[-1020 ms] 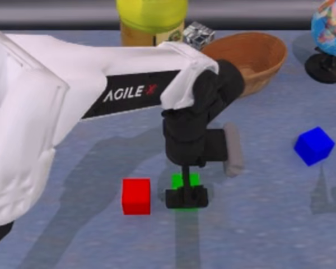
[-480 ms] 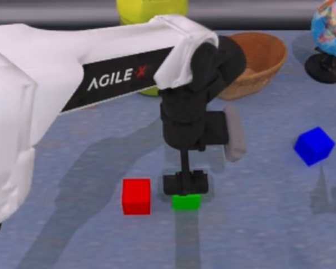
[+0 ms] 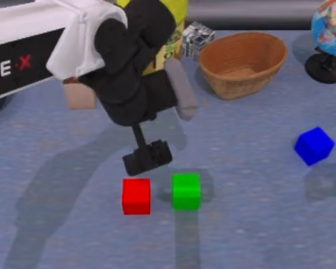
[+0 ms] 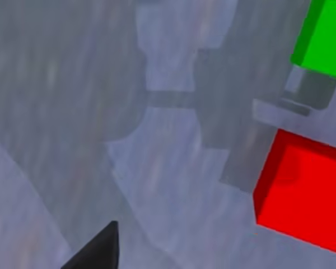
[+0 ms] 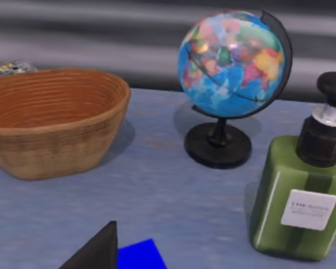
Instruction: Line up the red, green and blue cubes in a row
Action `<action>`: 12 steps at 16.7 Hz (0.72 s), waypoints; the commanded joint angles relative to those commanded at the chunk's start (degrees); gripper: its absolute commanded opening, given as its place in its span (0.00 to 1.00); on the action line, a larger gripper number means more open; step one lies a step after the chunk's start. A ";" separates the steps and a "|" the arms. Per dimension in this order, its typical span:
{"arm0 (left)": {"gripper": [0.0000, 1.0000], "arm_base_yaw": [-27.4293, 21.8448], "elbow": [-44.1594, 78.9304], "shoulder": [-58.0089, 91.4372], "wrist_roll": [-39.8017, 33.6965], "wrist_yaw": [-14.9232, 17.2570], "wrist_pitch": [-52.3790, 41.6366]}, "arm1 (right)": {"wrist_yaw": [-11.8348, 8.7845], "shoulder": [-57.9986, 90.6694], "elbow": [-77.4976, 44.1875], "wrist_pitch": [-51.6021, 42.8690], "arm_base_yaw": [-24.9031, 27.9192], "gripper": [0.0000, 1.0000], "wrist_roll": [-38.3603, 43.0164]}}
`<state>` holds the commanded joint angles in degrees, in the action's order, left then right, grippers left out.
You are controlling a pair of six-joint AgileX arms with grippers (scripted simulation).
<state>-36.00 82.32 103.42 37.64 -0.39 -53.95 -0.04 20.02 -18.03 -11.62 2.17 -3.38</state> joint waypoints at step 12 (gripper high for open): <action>1.00 25.31 -54.21 -67.48 -24.35 -0.21 34.86 | 0.45 70.78 -49.94 -34.84 4.28 1.00 -10.21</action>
<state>-10.69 28.11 35.94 13.29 -0.60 -19.09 0.40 90.80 -67.97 -46.46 6.45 -13.60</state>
